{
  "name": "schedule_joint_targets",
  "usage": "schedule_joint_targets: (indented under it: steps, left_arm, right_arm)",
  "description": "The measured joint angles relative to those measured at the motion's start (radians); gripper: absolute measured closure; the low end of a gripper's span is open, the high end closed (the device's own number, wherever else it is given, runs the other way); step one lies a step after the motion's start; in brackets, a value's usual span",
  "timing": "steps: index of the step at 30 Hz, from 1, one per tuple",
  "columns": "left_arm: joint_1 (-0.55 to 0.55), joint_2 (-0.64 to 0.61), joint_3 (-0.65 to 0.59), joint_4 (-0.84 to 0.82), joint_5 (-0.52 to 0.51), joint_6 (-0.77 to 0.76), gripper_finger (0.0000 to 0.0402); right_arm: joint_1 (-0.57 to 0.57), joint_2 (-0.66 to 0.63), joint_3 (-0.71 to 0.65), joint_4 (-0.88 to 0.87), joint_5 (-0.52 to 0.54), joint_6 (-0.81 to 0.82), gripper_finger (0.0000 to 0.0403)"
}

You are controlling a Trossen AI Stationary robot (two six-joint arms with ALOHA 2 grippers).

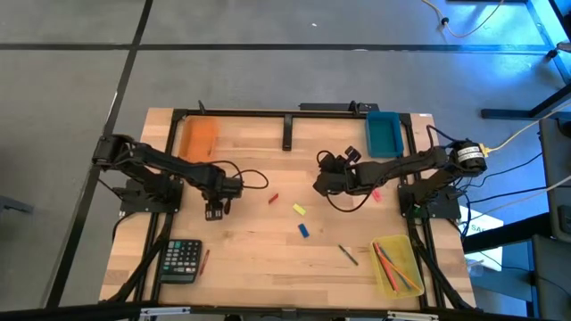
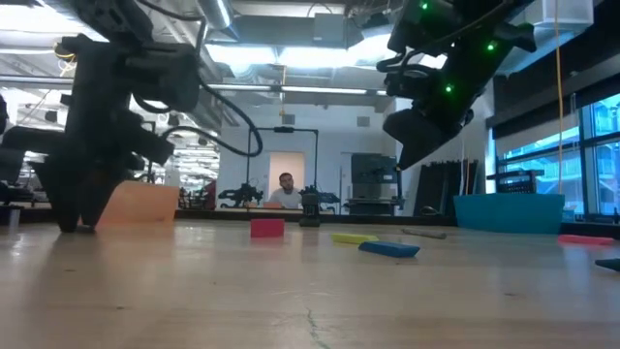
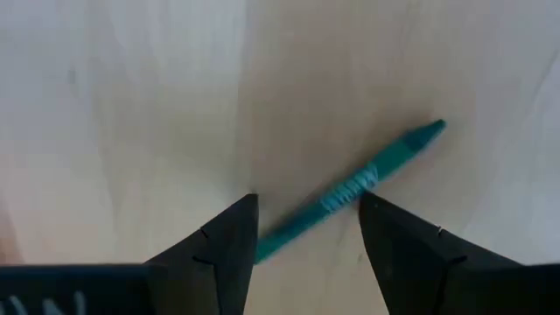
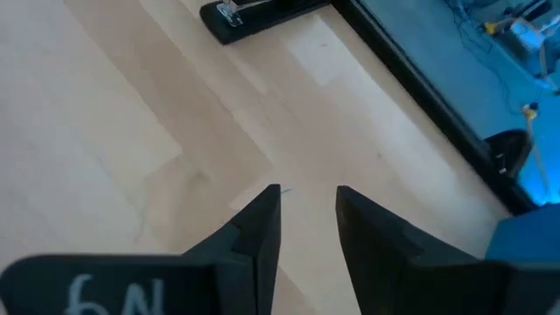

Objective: Sort crayons/erasers/pens/pencils in bins
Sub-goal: Put the top green crayon into the orange bin

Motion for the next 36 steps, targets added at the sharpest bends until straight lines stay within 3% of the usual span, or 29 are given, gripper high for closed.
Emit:
schedule_joint_targets:
  steps: [6, 13, 24, 36]
  left_arm:
    - [0.002, 0.074, 0.011, 0.015, 0.02, -0.002, 0.0237]
    - [0.054, 0.07, 0.032, 0.002, 0.029, -0.035, 0.0269]
    - [0.068, 0.069, 0.038, 0.026, 0.014, -0.051, 0.032]
    - [0.091, 0.069, 0.041, 0.035, 0.023, -0.076, 0.0359]
  right_arm:
    - [-0.055, 0.0, 0.007, 0.001, 0.013, -0.097, 0.0288]
    - [-0.123, 0.0, 0.089, 0.002, 0.016, -0.217, 0.0288]
    - [-0.14, 0.0, 0.038, 0.007, 0.006, -0.192, 0.0288]
    - [-0.2, 0.0, -0.078, 0.282, -0.117, -0.207, 0.0288]
